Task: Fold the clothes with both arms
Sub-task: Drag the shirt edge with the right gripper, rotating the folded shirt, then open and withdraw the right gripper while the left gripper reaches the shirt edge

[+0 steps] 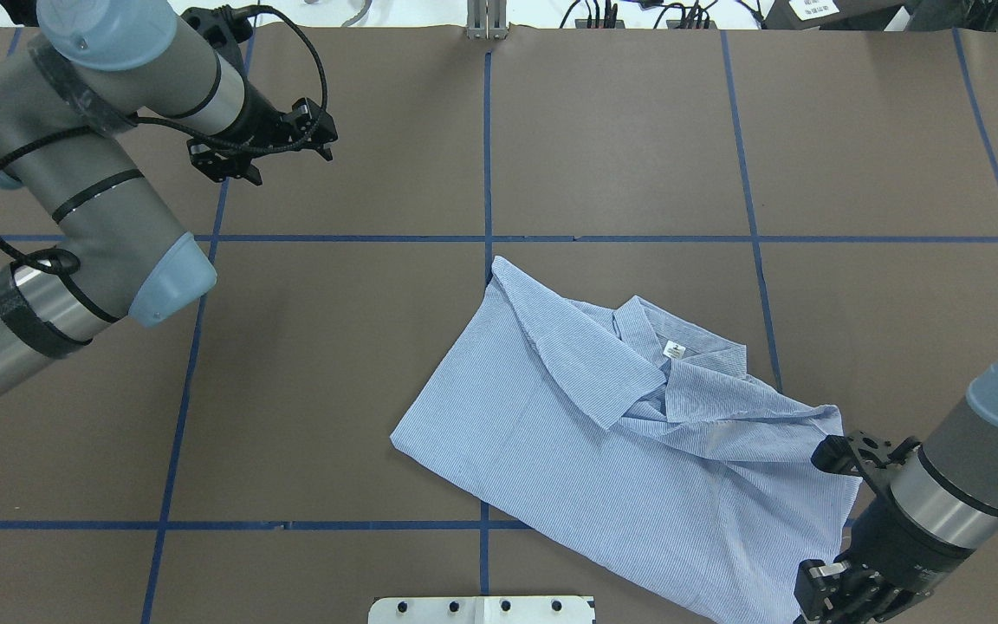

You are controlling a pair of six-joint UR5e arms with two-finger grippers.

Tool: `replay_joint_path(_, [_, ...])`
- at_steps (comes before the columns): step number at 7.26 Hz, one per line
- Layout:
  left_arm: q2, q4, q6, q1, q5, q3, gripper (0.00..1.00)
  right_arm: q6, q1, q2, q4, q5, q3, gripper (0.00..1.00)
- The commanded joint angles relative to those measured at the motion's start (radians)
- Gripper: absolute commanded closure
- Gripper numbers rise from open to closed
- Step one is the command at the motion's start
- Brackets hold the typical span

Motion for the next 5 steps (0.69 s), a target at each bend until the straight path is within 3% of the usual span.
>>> replay_joint_path(1, [0.092,-0.004,-0.072,0.144,-0.001,-0.156,0.00,-0.001,0.128,0.069,0.025,-0.011,-0.014,0.00])
replay_joint_path(3, [0.090,-0.022,-0.199,0.310,0.043,-0.165,0.01,-0.001,0.280,0.168,0.025,-0.011,-0.020,0.00])
replay_joint_path(5, [0.102,-0.085,-0.263,0.407,0.057,-0.160,0.02,-0.001,0.339,0.203,0.025,-0.011,-0.015,0.00])
